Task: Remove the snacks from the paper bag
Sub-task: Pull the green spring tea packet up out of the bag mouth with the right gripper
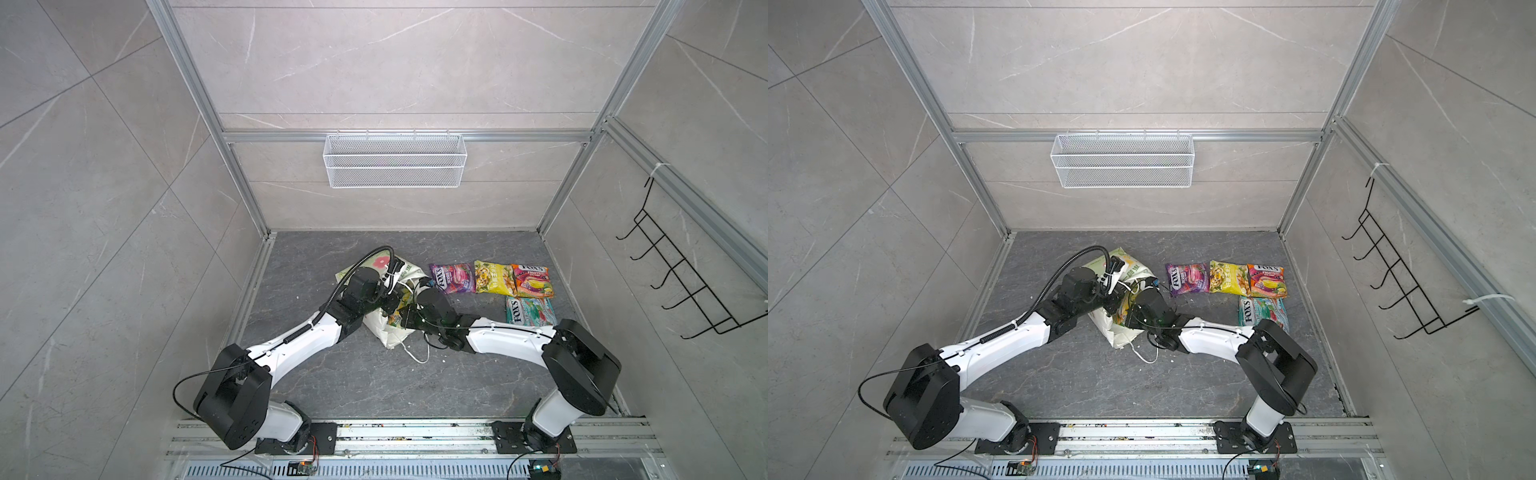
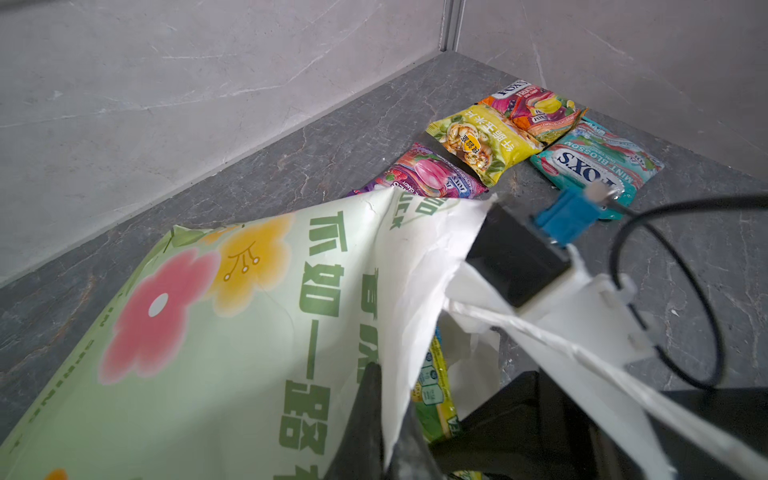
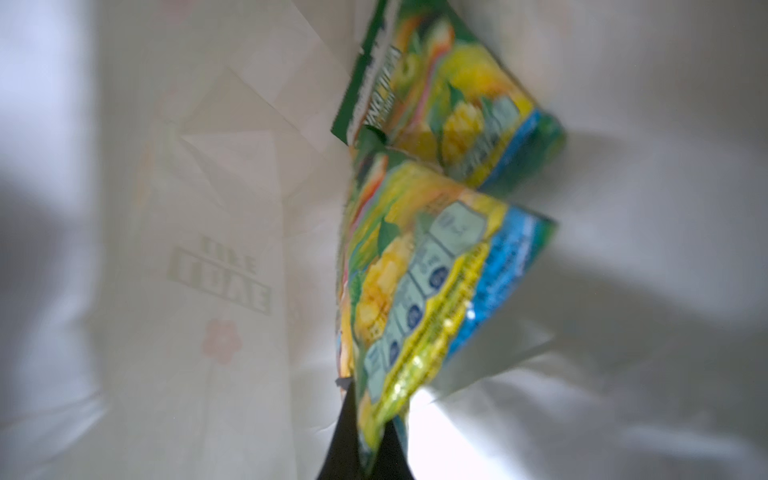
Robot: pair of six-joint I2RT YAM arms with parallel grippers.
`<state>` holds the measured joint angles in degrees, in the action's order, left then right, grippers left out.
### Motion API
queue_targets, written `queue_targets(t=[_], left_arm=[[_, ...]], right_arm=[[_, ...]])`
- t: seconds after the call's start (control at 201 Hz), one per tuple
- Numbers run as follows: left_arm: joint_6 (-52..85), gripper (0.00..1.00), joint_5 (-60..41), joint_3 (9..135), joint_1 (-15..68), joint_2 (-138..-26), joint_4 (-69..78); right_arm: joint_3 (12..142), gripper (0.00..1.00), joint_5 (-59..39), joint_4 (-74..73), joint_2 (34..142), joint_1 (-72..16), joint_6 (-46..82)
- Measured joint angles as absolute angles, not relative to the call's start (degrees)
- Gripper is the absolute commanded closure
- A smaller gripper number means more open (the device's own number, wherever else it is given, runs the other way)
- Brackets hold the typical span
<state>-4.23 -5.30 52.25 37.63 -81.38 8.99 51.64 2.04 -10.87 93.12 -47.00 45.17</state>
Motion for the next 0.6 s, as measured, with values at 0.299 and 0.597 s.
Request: queue_targets(t=[0.299,0.597], left_arm=[[-3.25,1.00,-3.03,52.31,37.63,-83.61,8.40],[-3.25,1.00,-0.86,52.71,37.63,-83.79,8.05]], right_arm=[[51.68,1.00,0.14,-1.43,82.67,-46.92,37.91],[54.94,1.00,-4.67,16.32,73.78,-42.41,31.42]])
